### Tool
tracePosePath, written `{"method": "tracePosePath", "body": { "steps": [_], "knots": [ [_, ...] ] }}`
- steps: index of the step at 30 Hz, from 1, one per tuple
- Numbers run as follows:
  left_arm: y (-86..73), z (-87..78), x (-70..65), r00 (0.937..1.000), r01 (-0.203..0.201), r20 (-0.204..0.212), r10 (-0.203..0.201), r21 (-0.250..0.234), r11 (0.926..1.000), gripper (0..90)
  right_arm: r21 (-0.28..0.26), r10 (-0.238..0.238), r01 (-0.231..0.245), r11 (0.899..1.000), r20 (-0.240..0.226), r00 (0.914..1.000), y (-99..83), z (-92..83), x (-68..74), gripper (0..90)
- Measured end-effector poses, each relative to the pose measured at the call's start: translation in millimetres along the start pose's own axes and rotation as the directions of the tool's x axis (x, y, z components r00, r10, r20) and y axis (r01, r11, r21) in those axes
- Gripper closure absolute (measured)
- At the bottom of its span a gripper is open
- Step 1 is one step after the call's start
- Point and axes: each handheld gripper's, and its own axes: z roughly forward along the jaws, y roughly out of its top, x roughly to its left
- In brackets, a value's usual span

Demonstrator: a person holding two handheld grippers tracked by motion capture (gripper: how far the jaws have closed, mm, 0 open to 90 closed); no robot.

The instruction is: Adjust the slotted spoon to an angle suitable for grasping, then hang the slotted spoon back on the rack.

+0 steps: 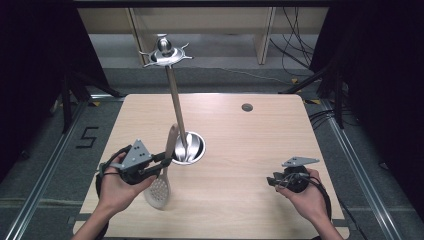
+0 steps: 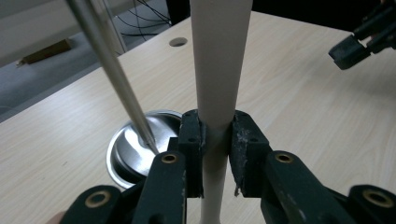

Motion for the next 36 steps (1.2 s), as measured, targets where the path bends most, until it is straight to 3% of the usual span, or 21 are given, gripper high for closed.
{"method": "tracePosePath", "body": {
  "steps": [2,3,4,5,7,10,13,14,15,18,19,22,23,24,27,28,30,32,34,35,36],
  "knots": [
    [0.0,-3.2,3.9,0.9998,0.011,-0.013,-0.012,-0.001,0.9999,75.2,-0.012,-0.007,0.007,1.000,-0.006,1.0000,-0.6,1.5,-3.4,64.1],
    [-0.1,-4.1,6.1,0.9997,0.016,-0.015,-0.017,-0.003,0.9999,75.3,0.004,0.030,-0.030,1.000,0.004,0.9995,-1.3,0.5,-2.0,64.0],
    [0.0,-4.8,7.4,0.9994,0.023,-0.025,-0.024,-0.005,0.9997,75.2,-0.014,-0.016,0.016,1.000,0.011,0.9998,-2.4,2.1,-6.8,63.9],
    [0.2,-5.3,9.2,0.9994,0.021,-0.028,-0.021,-0.006,0.9998,75.3,-0.002,0.014,-0.014,1.000,0.019,0.9997,-2.7,-0.4,-4.8,63.9],
    [0.5,-5.9,10.5,0.9989,0.024,-0.039,-0.025,-0.011,0.9997,75.2,-0.034,0.005,-0.004,0.999,0.021,0.9998,-4.2,-0.7,-5.9,63.9],
    [1.5,-7.4,10.5,0.9986,0.020,-0.049,-0.020,-0.014,0.9997,75.3,-0.030,-0.007,0.007,1.000,0.029,0.9996,-3.8,-3.7,-6.0,63.9],
    [2.7,-8.7,11.3,0.9983,0.021,-0.054,-0.022,-0.027,0.9994,75.3,-0.016,0.017,-0.017,1.000,0.033,0.9993,-2.3,-5.3,-4.1,64.0],
    [2.9,-8.7,10.9,0.9980,0.026,-0.057,-0.028,-0.033,0.9991,75.3,-0.034,-0.023,0.024,0.999,0.040,0.9989,-2.1,-4.0,-5.8,63.9],
    [2.9,-8.4,11.0,0.9983,0.025,-0.052,-0.027,-0.039,0.9989,75.3,-0.023,0.010,-0.009,1.000,0.035,0.9993,-1.3,-6.3,-1.2,63.9],
    [3.1,-9.7,11.3,0.9978,0.030,-0.058,-0.032,-0.035,0.9989,75.3,-0.014,0.012,-0.012,1.000,0.031,0.9994,-1.6,-7.5,1.0,63.9],
    [3.1,-10.2,12.3,0.9975,0.032,-0.062,-0.035,-0.036,0.9988,75.3,-0.033,-0.009,0.010,0.999,0.029,0.9995,-1.9,-5.7,-0.8,63.9],
    [3.3,-12.6,15.6,0.9963,0.045,-0.072,-0.048,-0.039,0.9982,75.3,-0.018,0.009,-0.008,1.000,0.022,0.9997,-1.0,-4.3,-0.7,63.9],
    [3.2,-12.8,15.7,0.9952,0.058,-0.076,-0.061,-0.044,0.9973,75.3,-0.023,-0.011,0.011,1.000,-0.011,0.9999,-0.3,-1.4,-3.9,63.9],
    [3.1,-12.7,16.9,0.9947,0.064,-0.077,-0.068,-0.051,0.9966,75.3,-0.038,-0.034,0.034,0.999,0.002,0.9994,-1.1,0.1,-5.1,63.9],
    [3.0,-13.9,18.7,0.9926,0.073,-0.094,-0.077,-0.047,0.9962,75.3,-0.012,0.016,-0.016,1.000,0.007,0.9998,-1.7,-2.3,-4.2,63.9],
    [3.0,-14.3,19.4,0.9925,0.072,-0.095,-0.076,-0.049,0.9962,75.3,-0.038,-0.030,0.031,0.999,0.017,0.9994,-2.5,-1.6,-7.8,63.9],
    [3.4,-15.7,19.9,0.9919,0.074,-0.099,-0.079,-0.054,0.9958,75.3,-0.020,0.017,-0.017,1.000,0.016,0.9997,-2.7,-4.6,-5.4,63.9],
    [3.8,-18.6,19.7,0.9911,0.077,-0.105,-0.082,-0.057,0.9954,75.3,-0.037,0.002,-0.001,0.999,0.026,0.9997,-3.6,-4.8,-6.4,63.9],
    [3.8,-20.7,20.0,0.9911,0.073,-0.107,-0.079,-0.063,0.9954,75.3,-0.019,0.022,-0.021,1.000,0.019,0.9996,-3.0,-6.8,-4.9,63.9],
    [3.5,-20.7,20.4,0.9918,0.070,-0.102,-0.078,-0.073,0.9948,75.3,-0.039,-0.005,0.006,0.999,0.021,0.9998,-2.8,-6.2,-6.2,63.9],
    [3.2,-22.4,19.8,0.9904,0.075,-0.111,-0.082,-0.068,0.9948,75.3,-0.019,0.030,-0.030,0.999,0.016,0.9994,-2.7,-7.8,-3.2,63.9]
  ]
}}
